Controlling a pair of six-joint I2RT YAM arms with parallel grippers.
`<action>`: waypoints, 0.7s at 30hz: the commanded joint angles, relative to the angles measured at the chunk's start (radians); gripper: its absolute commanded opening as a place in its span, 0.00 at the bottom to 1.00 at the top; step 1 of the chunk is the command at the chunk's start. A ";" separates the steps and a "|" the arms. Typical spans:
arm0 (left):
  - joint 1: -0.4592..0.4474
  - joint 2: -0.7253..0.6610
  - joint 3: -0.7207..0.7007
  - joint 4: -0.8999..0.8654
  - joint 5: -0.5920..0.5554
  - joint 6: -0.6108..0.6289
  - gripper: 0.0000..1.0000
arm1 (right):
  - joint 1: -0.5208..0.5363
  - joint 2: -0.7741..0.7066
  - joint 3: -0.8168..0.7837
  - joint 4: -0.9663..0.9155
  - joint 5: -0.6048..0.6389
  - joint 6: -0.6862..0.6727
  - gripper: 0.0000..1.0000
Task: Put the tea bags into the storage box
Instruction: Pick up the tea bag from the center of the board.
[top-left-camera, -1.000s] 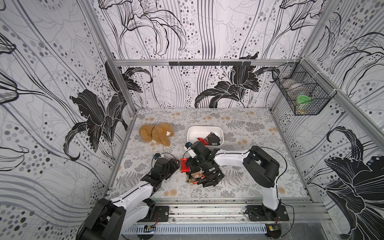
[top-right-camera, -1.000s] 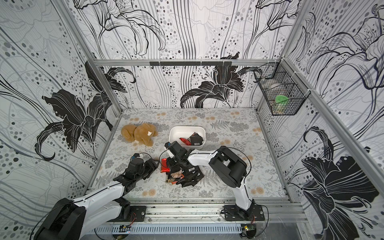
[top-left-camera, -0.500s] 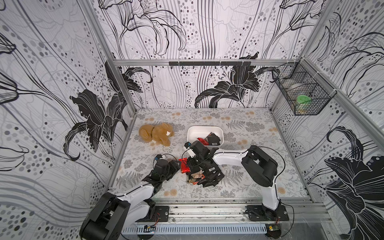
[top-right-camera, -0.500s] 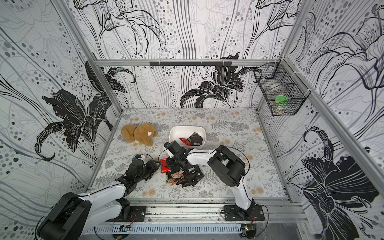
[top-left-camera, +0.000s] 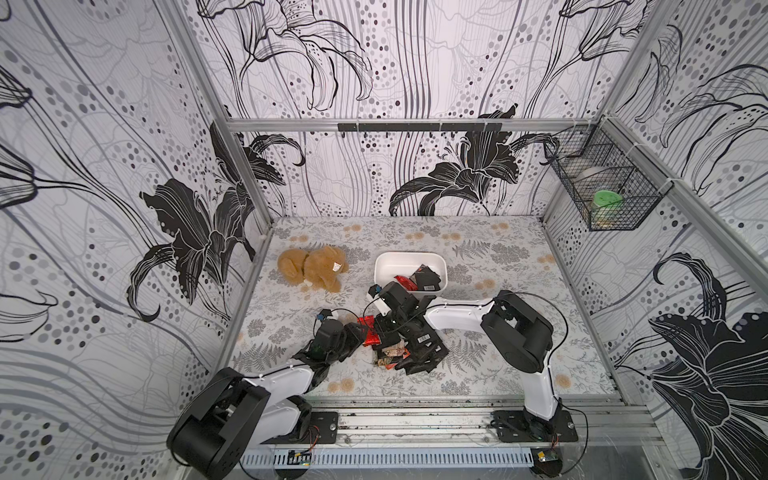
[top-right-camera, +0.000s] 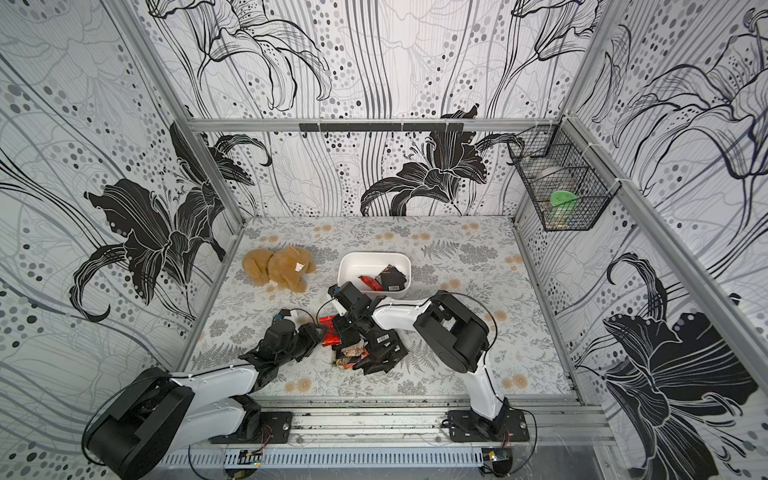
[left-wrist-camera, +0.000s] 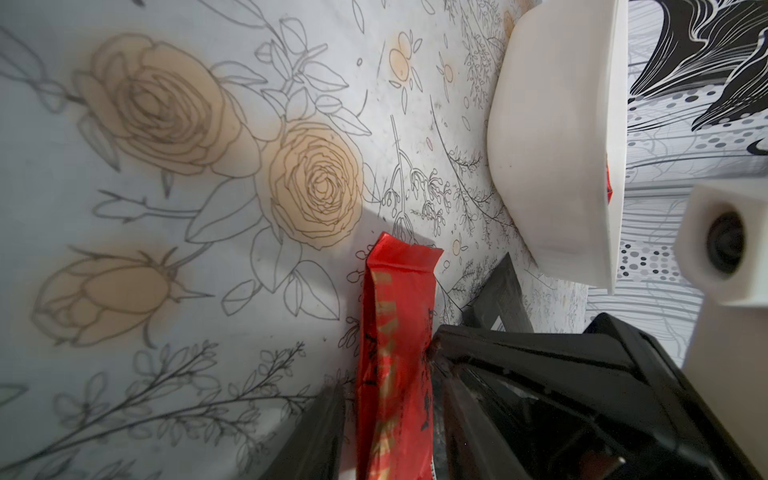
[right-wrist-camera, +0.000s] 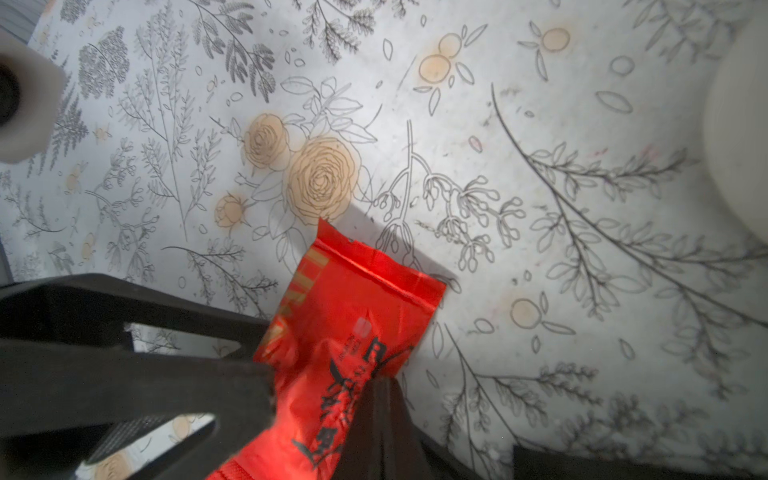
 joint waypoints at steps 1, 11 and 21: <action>-0.014 0.040 0.015 0.014 -0.013 -0.010 0.39 | 0.005 0.025 0.012 -0.043 0.002 -0.007 0.05; -0.036 0.112 0.066 0.054 -0.001 -0.022 0.21 | 0.004 -0.011 -0.021 -0.016 0.000 -0.008 0.05; -0.035 -0.022 0.124 -0.158 -0.061 0.052 0.00 | 0.003 -0.176 -0.180 0.142 0.125 -0.001 0.05</action>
